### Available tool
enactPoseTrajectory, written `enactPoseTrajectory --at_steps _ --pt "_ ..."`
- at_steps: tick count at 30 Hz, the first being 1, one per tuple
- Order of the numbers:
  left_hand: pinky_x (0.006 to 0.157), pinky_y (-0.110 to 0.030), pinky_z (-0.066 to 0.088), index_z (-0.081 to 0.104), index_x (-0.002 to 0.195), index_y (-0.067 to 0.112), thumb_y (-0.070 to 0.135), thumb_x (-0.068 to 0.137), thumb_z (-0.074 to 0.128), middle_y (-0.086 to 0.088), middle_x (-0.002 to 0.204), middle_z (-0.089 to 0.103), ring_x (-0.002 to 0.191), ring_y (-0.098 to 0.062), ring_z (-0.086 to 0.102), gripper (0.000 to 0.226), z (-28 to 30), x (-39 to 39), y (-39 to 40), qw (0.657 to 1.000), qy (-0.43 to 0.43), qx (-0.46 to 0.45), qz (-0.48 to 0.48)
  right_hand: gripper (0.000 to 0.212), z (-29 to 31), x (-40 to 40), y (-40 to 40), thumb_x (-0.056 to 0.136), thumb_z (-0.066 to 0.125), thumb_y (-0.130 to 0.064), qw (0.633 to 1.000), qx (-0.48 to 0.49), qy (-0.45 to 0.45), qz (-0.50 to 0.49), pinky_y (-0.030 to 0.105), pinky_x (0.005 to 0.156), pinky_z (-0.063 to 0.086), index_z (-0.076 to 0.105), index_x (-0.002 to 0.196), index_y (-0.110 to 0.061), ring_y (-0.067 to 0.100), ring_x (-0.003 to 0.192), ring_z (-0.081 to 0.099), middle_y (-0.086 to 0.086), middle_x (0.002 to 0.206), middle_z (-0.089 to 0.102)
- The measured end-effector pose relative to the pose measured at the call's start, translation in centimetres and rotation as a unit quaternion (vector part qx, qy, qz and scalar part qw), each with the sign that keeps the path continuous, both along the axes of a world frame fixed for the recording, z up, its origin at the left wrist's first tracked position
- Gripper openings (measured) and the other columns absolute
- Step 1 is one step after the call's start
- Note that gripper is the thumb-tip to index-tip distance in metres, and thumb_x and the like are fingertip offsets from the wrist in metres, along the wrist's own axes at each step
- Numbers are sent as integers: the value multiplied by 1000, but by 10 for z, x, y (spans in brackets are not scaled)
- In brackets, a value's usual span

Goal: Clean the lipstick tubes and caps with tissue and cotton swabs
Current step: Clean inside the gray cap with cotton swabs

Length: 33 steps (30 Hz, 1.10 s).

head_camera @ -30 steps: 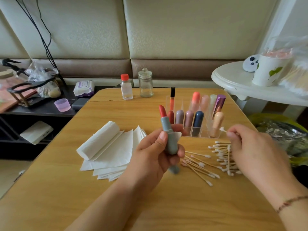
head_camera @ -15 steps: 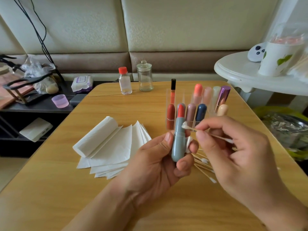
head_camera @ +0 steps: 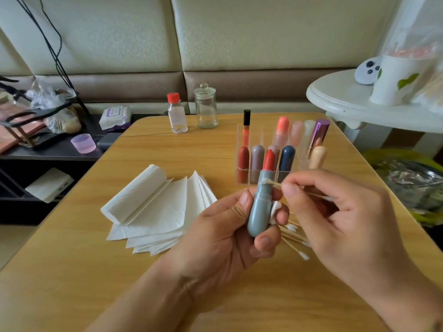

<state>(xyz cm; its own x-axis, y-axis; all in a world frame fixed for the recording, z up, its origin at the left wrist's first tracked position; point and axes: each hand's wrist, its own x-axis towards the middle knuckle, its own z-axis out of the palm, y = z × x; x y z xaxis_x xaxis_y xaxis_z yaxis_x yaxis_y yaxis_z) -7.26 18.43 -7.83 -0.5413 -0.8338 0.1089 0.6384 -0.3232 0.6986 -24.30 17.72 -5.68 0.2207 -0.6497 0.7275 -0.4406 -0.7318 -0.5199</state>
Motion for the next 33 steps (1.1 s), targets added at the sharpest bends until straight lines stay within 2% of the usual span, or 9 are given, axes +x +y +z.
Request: enactPoseTrajectory --at_steps 5,9,14,17,21,25,29,33 --pt "60 -26 33 54 112 0 19 103 34 -18 95 54 64 -14 51 29 0 0 -1 1000 -2 -3 9 11 1 0 2 91 65 -13 1000 3 6 -2 7 59 47 73 83 -14 -5 66 67 -19 72 68" --pt "60 -25 35 50 119 1 19 103 35 -18 96 54 65 -15 51 28 0 1 -1 1000 2 2 15 8 2 0 3 89 67 -8 1000 -12 5 -20 -2 60 38 73 85 -11 -15 64 59 -27 72 60" --pt "58 -24 36 49 112 0 18 102 36 -18 95 53 64 -16 52 24 2 0 -1 999 -11 -5 32 4 3 -2 4 86 71 -11 1000 -15 13 2 -1 61 39 74 87 -13 -14 62 58 -24 71 62" --pt "58 -25 34 49 114 1 18 101 38 -18 94 54 63 -16 51 24 2 -1 0 999 -20 -9 36 5 3 -1 3 87 70 -11 1000 -27 0 -12 0 59 38 74 88 -12 -13 61 57 -34 72 53" --pt "58 -25 35 46 111 -1 18 100 38 -13 85 59 61 -16 51 23 3 -2 1 998 -41 -22 37 6 -1 -3 3 86 73 -15 1000 -25 0 -6 16 57 51 77 90 -14 2 62 66 -14 71 69" --pt "56 -23 38 49 110 1 19 97 44 -16 91 55 61 -16 51 23 3 -2 1 998 -47 -23 36 9 0 -5 2 84 74 -10 999 -27 -20 -15 9 64 50 77 90 -14 -4 70 68 -14 78 71" --pt "58 -24 40 55 103 2 19 93 57 -17 92 55 63 -18 53 20 -1 -1 -1 998 -47 -35 35 9 0 -8 2 82 76 -12 1000 -22 -4 0 9 62 48 78 89 -17 -1 70 67 -13 79 71" --pt "58 -26 47 57 107 4 21 83 75 -16 91 58 64 -21 58 34 -3 0 -2 997 -50 -37 39 7 -1 -10 1 84 75 -14 999 -37 -11 -32 10 64 48 78 90 -12 0 71 66 -11 81 71"
